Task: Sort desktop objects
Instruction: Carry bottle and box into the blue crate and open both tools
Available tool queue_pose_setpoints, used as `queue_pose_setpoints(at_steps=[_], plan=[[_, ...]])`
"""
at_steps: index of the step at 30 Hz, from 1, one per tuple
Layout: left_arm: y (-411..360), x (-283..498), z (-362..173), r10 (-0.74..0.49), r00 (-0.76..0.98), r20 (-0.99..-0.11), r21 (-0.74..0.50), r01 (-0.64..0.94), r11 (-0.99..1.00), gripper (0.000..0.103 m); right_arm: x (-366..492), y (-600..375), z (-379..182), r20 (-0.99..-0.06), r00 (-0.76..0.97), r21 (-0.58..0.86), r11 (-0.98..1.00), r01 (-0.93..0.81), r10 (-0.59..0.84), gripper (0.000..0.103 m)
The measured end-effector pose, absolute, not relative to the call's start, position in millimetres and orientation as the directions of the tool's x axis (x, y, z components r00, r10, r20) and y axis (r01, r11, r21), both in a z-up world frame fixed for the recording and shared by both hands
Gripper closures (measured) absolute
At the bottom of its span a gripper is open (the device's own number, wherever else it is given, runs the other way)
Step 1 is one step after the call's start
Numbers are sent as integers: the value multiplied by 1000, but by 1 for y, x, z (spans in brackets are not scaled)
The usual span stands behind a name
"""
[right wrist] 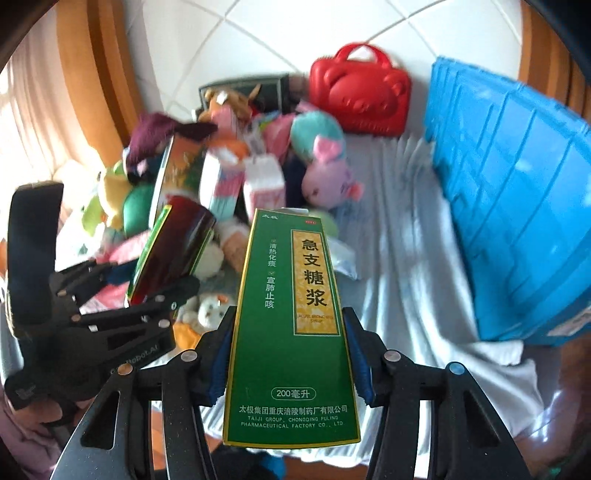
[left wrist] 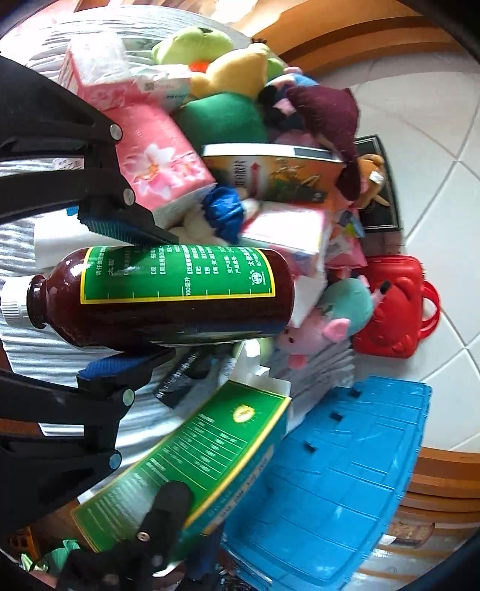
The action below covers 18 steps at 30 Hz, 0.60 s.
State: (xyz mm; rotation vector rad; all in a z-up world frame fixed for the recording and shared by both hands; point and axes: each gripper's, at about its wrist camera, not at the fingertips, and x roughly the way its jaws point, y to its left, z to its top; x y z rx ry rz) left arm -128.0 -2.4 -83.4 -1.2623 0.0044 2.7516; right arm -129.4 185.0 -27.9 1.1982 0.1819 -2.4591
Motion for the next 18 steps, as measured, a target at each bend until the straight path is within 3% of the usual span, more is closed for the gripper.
queue_pose_setpoints(at_steps=[18], plan=[[40, -168, 29, 197, -779, -595, -38, -218, -975, 51, -151, 225, 91, -564, -812, -64, -971, 229, -154, 50]])
